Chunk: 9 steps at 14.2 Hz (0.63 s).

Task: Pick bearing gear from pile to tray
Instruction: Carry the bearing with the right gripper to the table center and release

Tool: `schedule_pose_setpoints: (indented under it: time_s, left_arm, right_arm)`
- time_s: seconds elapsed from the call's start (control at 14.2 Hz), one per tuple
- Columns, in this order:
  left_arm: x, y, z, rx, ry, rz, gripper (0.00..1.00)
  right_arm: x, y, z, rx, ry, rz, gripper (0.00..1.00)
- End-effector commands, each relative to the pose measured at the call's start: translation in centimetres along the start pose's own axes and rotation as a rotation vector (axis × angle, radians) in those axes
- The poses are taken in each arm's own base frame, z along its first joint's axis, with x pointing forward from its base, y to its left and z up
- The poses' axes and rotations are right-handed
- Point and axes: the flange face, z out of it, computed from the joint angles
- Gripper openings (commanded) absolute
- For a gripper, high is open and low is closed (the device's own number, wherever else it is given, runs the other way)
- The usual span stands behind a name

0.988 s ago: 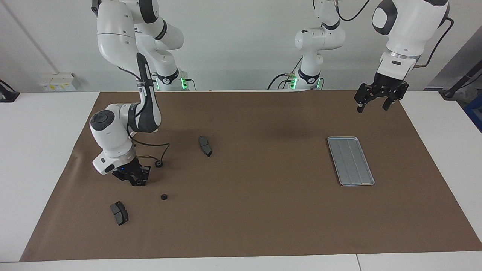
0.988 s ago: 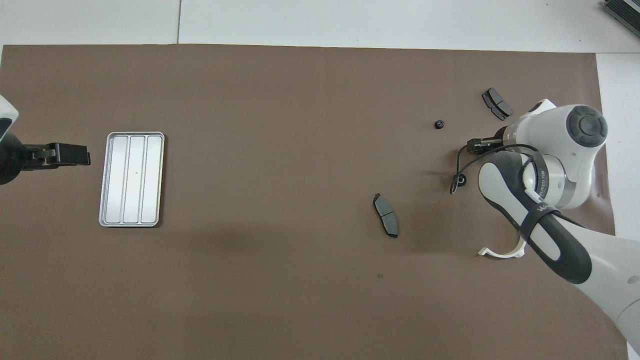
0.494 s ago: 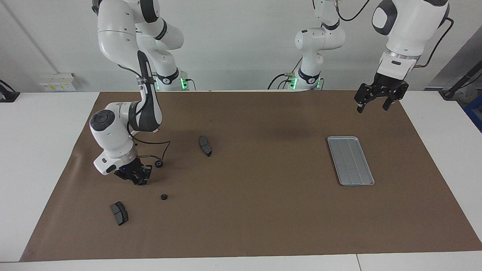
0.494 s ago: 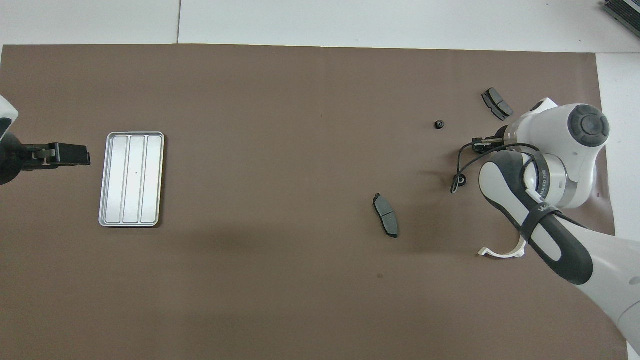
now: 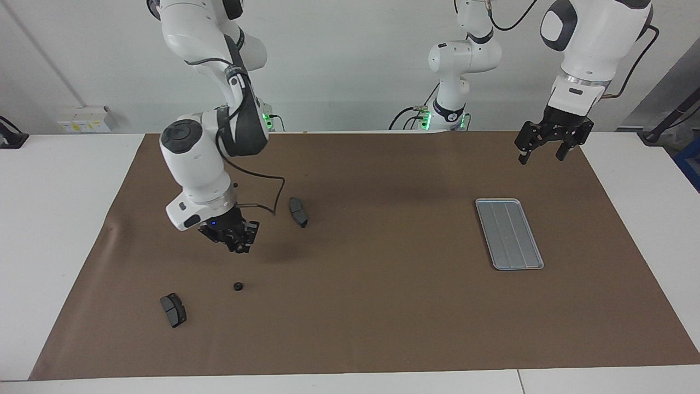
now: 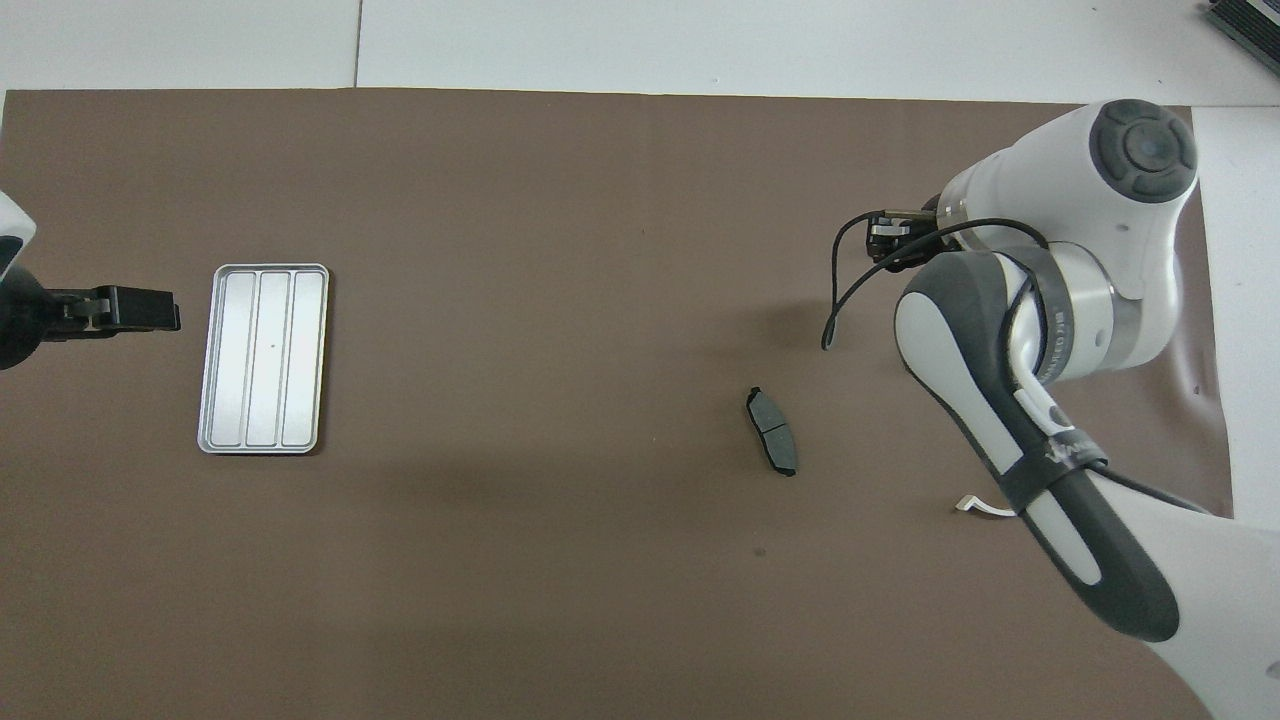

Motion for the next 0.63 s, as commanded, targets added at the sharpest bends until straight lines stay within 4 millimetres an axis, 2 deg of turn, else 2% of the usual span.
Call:
schedule_pose_setpoints:
  time_s: [0.0,0.07,0.28,0.35,0.56]
  left_arm:
    - [-0.3,-0.3,-0.4,-0.012,0.006,-0.004,1.00]
    - [-0.3,-0.3,-0.4,-0.012,0.006,-0.004,1.00]
    - [-0.3,-0.3,-0.5,-0.012,0.007,-0.004,1.00]
    - [-0.3,-0.3,-0.5,-0.012,0.007,-0.004,1.00]
    - [-0.3,-0.3,-0.5,-0.012,0.007,-0.004,1.00]
  right_arm:
    - [-1.9,-6.1,0.5,0.047,0.015,0.023,0.00]
    - [-2.9,-8.6,0.8,0.059,0.025,0.040,0.00]
    - [-5.8,-13.9,2.0,0.081,0.026,0.067,0.00]
    - [-6.9,-15.9,3.0,0.086,0.027,0.084,0.00]
    - [-11.0,-21.5,7.9,0.073,0.027,0.105,0.00]
